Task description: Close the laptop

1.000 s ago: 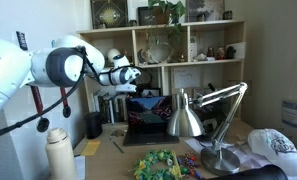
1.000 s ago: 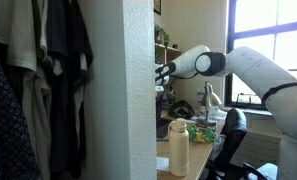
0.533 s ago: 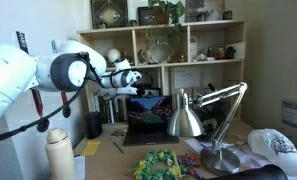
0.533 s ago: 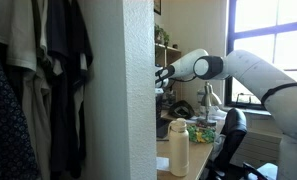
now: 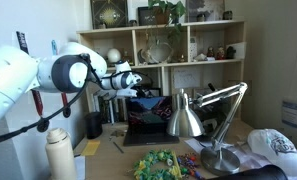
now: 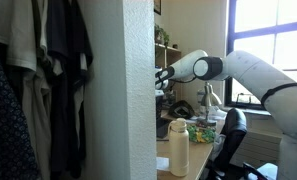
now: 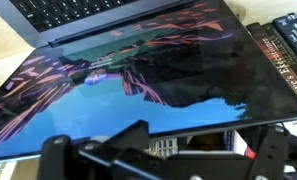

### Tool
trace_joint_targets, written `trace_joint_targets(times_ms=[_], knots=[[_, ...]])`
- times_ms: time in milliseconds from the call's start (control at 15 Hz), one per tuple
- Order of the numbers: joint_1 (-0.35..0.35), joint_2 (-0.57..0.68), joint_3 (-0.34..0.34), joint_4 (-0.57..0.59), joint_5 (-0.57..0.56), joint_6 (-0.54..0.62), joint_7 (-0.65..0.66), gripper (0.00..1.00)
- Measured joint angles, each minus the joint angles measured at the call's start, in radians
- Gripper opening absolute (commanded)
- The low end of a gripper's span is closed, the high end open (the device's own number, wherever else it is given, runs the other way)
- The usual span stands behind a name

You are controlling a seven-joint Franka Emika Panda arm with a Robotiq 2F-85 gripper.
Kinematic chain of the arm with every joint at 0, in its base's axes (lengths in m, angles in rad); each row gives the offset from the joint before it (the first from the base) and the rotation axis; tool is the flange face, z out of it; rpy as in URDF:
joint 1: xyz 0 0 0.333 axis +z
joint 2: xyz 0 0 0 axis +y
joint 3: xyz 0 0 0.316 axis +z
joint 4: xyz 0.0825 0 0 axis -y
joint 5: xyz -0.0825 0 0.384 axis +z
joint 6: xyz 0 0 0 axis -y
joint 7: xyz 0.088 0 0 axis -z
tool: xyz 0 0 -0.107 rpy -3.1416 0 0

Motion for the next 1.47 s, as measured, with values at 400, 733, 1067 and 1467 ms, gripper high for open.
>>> trace_joint_targets(times_ms=[400, 733, 1067, 1467], knots=[[-0.005, -0.043, -0.006, -0.007, -0.002, -0.192, -0.018, 1.0], [-0.007, -0.104, -0.021, -0.075, -0.002, -0.295, -0.02, 1.0], [-0.008, -0.173, -0.032, -0.21, -0.006, -0.288, -0.02, 1.0], [-0.006, -0.256, -0.04, -0.388, -0.038, -0.298, -0.02, 1.0]])
